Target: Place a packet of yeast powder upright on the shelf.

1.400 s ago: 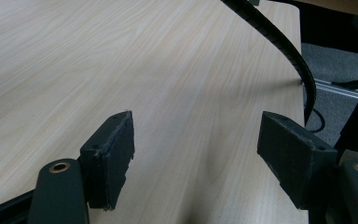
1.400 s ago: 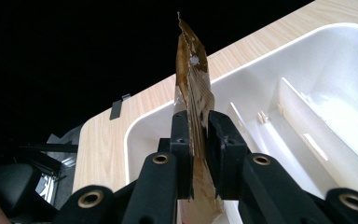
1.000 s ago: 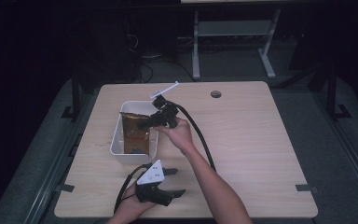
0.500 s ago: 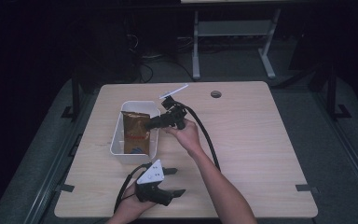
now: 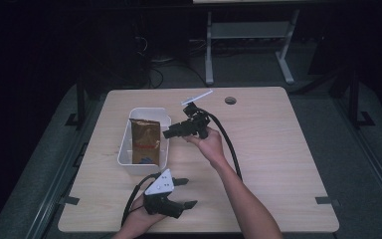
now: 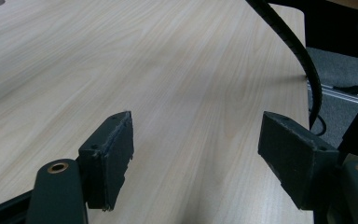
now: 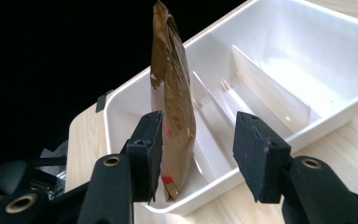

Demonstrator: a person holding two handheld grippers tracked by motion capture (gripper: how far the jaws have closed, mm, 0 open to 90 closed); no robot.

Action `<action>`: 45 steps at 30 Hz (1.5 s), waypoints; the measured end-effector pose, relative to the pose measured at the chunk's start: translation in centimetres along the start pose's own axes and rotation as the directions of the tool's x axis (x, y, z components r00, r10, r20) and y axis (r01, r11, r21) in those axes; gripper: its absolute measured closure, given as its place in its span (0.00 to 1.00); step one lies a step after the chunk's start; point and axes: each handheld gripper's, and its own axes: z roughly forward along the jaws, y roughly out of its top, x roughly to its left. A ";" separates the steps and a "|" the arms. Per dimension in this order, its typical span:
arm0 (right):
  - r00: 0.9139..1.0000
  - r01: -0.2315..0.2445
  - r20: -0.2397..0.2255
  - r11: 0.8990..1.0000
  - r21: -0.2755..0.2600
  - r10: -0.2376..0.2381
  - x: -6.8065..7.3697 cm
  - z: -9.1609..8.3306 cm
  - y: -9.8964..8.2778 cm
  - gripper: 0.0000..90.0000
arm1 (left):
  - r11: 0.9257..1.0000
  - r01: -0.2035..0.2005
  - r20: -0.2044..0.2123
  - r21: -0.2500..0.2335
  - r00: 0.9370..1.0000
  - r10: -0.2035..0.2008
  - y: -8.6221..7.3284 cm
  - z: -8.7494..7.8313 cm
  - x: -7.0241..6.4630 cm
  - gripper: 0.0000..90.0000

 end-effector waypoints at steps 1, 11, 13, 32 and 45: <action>1.000 0.001 0.002 1.000 -0.003 -0.001 -0.1 -0.1 -0.1 0.57 | 1.000 0.001 -0.001 0.000 1.000 -0.001 0.0 0.0 0.0 0.29; 1.000 0.007 0.021 1.000 -0.019 -0.007 0.1 -1.7 -0.9 0.55 | 1.000 0.022 0.010 -0.012 1.000 -0.022 0.0 -0.1 0.1 0.28; 1.000 0.006 0.026 1.000 -0.020 -0.005 0.0 -2.0 -1.0 0.54 | 1.000 0.024 0.009 -0.014 1.000 -0.024 0.0 -0.1 0.2 0.28; 0.996 0.004 0.091 0.999 -0.032 -0.001 -0.5 -5.2 -2.8 0.51 | 1.000 0.028 0.011 -0.005 1.000 -0.027 -0.1 0.1 0.3 0.26; 0.993 -0.002 0.121 0.999 -0.040 0.007 -0.6 -7.4 -4.2 0.49 | 1.000 0.027 0.002 -0.012 1.000 -0.027 0.0 0.1 0.3 0.27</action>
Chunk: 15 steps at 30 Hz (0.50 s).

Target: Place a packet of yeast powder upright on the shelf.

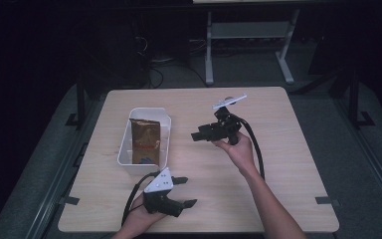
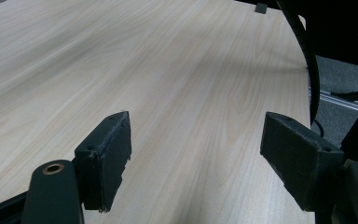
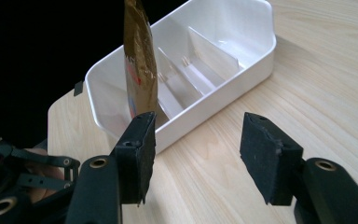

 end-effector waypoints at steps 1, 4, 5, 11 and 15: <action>1.000 0.000 0.000 1.000 0.000 0.000 0.0 0.0 0.0 0.49 | 1.000 0.000 0.000 0.000 1.000 0.000 0.0 0.0 0.0 0.26; 1.000 -0.003 0.008 1.000 0.001 0.003 -0.2 -0.6 -0.4 0.49 | 1.000 0.003 0.001 0.000 1.000 -0.003 0.0 0.0 0.0 0.26; 1.000 -0.002 0.011 1.000 0.000 0.002 -0.2 -0.9 -0.5 0.49 | 1.000 0.002 0.001 0.002 1.000 -0.002 0.0 0.1 0.0 0.26; 1.000 -0.013 0.023 1.000 0.000 0.013 -0.4 -1.7 -1.2 0.49 | 1.000 0.001 0.003 0.005 1.000 -0.001 0.0 0.2 -0.1 0.27; 0.999 -0.019 0.031 1.000 0.001 0.019 -0.6 -2.4 -1.7 0.48 | 1.000 0.005 0.003 0.004 1.000 -0.005 -0.1 0.2 -0.1 0.27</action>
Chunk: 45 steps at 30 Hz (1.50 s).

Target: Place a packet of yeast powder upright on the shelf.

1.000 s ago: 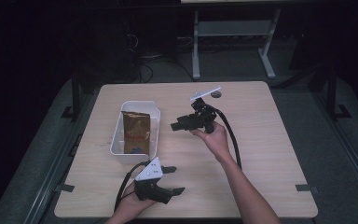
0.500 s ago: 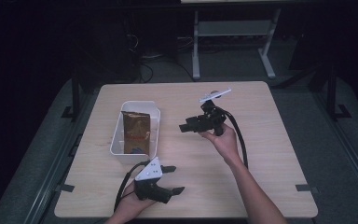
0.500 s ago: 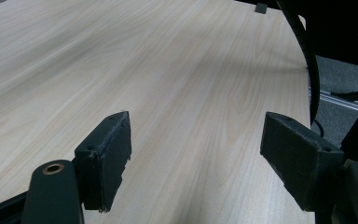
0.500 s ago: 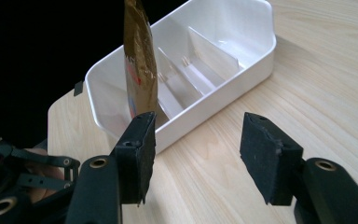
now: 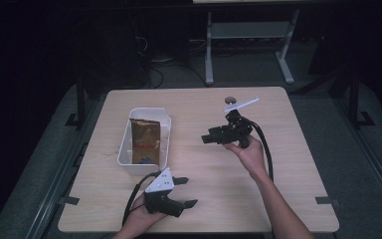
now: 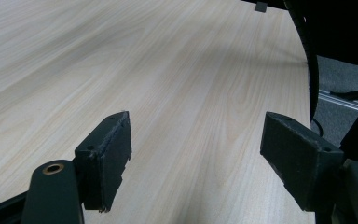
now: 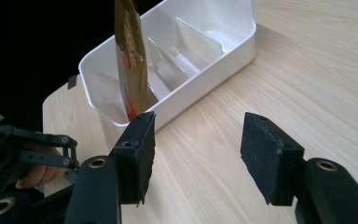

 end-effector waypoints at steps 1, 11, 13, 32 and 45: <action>1.000 0.000 0.000 1.000 0.002 0.000 -0.1 -0.2 -0.1 0.48 | 1.000 0.000 0.000 -0.001 1.000 0.000 0.0 0.0 0.0 0.26; 1.000 -0.016 0.020 1.000 -0.003 0.016 -0.5 -1.8 -1.6 0.48 | 1.000 0.001 -0.005 0.000 1.000 -0.001 0.0 0.0 0.1 0.27; 1.000 -0.020 0.018 1.000 -0.007 0.021 -0.6 -1.9 -1.8 0.48 | 1.000 -0.001 -0.006 0.001 1.000 0.001 0.0 0.0 0.1 0.27; 0.998 -0.049 0.033 0.999 -0.005 0.050 -0.9 -4.2 -5.0 0.47 | 1.000 0.000 -0.009 0.004 1.000 0.000 0.0 -0.1 0.2 0.27; 0.997 -0.071 0.035 0.998 0.004 0.070 -0.8 -5.5 -7.5 0.46 | 1.000 0.003 -0.009 0.000 1.000 -0.003 0.0 -0.1 0.2 0.27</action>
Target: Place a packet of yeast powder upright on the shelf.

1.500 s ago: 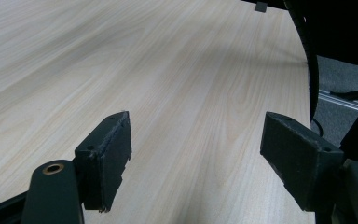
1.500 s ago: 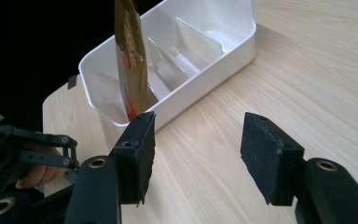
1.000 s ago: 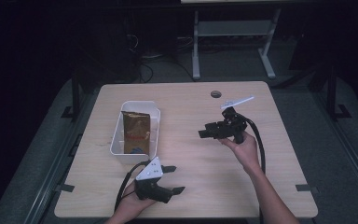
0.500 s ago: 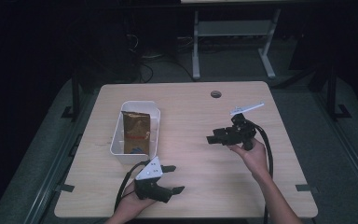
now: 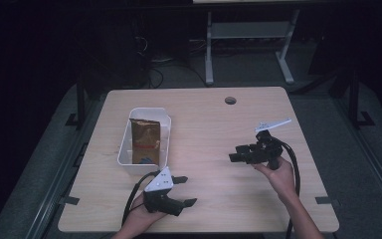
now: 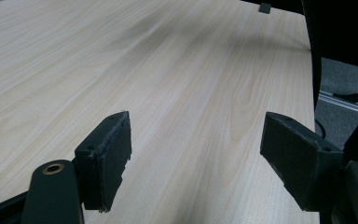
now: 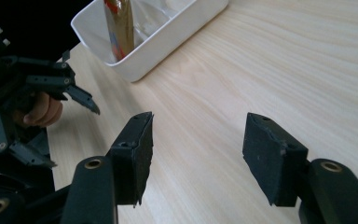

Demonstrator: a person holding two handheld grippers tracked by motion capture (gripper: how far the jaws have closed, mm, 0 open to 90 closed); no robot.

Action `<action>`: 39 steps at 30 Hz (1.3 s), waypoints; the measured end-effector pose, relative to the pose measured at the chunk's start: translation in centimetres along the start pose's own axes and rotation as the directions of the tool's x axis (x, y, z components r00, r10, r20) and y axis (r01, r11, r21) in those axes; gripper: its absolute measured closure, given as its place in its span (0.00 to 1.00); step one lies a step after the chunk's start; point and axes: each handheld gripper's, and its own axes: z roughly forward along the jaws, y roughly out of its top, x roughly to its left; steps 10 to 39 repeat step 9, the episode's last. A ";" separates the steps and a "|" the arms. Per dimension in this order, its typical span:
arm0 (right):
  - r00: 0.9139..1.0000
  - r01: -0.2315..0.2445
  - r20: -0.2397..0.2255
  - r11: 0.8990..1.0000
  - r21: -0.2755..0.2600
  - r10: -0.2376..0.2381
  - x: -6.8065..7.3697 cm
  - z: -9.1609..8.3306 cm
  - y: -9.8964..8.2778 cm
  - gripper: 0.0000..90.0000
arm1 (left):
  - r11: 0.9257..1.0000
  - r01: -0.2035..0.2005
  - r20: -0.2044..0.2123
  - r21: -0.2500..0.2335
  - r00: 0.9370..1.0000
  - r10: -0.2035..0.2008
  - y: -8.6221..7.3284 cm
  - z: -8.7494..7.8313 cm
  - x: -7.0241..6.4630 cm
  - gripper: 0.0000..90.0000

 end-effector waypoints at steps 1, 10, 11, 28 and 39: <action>1.000 0.000 0.000 1.000 0.000 0.000 0.0 0.0 0.0 0.46 | 1.000 0.000 0.000 0.000 1.000 0.000 0.0 0.0 0.0 0.27; 1.000 0.002 0.029 1.000 0.009 -0.002 0.2 -0.5 -2.0 0.42 | 1.000 -0.003 0.004 0.005 1.000 0.003 0.0 0.1 0.0 0.26; 1.000 0.002 0.029 1.000 0.009 -0.002 0.2 -0.5 -2.0 0.42 | 1.000 -0.003 0.004 0.005 1.000 0.003 0.0 0.1 0.0 0.26; 1.000 0.002 0.029 1.000 0.009 -0.002 0.2 -0.5 -2.0 0.42 | 1.000 -0.003 0.004 0.005 1.000 0.003 0.0 0.1 0.0 0.26; 1.000 0.002 0.029 1.000 0.009 -0.002 0.2 -0.5 -2.0 0.42 | 1.000 -0.003 0.004 0.005 1.000 0.003 0.0 0.1 0.0 0.26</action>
